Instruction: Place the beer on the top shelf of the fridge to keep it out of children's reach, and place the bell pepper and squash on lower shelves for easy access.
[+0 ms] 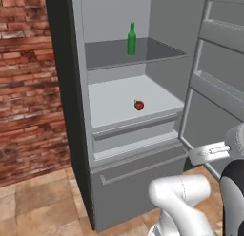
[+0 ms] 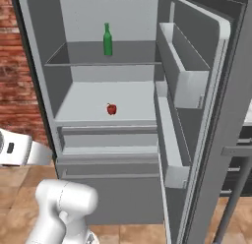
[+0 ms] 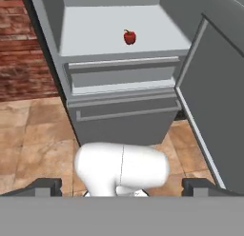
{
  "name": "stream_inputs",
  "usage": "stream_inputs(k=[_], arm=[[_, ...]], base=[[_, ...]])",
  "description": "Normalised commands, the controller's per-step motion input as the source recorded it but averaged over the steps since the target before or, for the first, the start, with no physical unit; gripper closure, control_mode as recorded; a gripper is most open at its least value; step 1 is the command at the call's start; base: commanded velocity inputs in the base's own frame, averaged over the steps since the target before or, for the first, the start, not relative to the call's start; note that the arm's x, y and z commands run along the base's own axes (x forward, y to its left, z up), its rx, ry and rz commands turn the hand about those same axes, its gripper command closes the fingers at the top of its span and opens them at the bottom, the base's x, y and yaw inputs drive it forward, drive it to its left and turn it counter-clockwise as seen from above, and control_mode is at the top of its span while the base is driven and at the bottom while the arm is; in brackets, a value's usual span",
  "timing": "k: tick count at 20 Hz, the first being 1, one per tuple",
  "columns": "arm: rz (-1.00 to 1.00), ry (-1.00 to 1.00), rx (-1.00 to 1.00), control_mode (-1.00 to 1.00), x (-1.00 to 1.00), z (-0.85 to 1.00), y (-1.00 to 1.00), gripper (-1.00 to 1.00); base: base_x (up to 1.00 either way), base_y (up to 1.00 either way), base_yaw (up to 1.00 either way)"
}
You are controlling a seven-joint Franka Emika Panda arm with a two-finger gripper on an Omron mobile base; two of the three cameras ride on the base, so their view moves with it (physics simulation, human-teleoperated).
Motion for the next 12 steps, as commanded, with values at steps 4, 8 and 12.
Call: stream_inputs(k=[4,8,12], arm=[[0.0,0.0,0.0,1.0,0.0,0.0,0.0,-1.0],[0.0,0.0,0.0,1.0,0.0,0.0,0.0,-1.0],[0.0,0.0,0.0,1.0,0.0,0.0,0.0,-1.0]], base=[[-1.0,0.0,-0.05],[-1.0,-0.03,-0.15],[-0.93,-0.3,-0.27]])
